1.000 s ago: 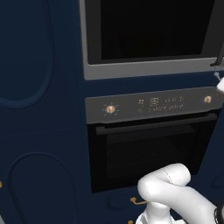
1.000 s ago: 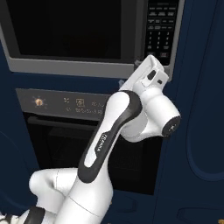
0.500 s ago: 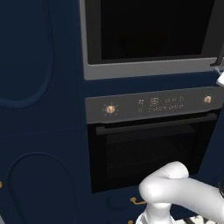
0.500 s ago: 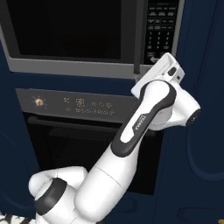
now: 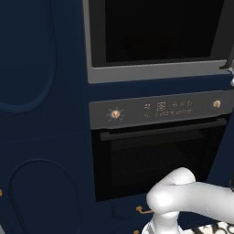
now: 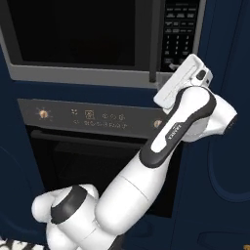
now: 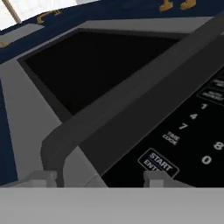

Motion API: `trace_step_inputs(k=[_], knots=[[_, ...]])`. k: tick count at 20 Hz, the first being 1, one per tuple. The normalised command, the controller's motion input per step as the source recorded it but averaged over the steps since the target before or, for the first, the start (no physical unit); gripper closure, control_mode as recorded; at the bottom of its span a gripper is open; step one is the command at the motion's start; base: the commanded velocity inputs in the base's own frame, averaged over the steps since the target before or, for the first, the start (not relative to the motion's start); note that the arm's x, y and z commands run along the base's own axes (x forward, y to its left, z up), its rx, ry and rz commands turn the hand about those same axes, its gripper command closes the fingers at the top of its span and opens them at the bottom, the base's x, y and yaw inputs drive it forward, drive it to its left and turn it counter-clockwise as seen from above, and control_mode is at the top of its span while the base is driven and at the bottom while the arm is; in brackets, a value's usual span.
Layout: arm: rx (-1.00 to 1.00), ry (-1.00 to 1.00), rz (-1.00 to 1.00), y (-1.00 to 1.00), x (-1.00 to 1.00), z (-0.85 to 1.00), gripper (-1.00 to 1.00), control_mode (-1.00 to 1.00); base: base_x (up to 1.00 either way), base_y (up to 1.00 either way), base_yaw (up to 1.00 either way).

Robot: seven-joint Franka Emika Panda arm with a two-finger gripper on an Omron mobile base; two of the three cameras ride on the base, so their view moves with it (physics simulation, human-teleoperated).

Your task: Pick the lemon from the sink and place it in the bowl. Then pick the bowl and place it in the microwave. Then close the microwave door and press the start button.

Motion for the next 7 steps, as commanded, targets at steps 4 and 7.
trace_step_inputs(k=[4, 7], knots=[[0.0, -0.03, 0.02, 0.37, 0.0, 0.23, -1.0, -1.0, 0.0, 0.0, 0.0], [0.0, 0.0, 0.0, 0.5, 0.02, 0.22, -1.0, -1.0, 0.0, 0.0, 0.0]])
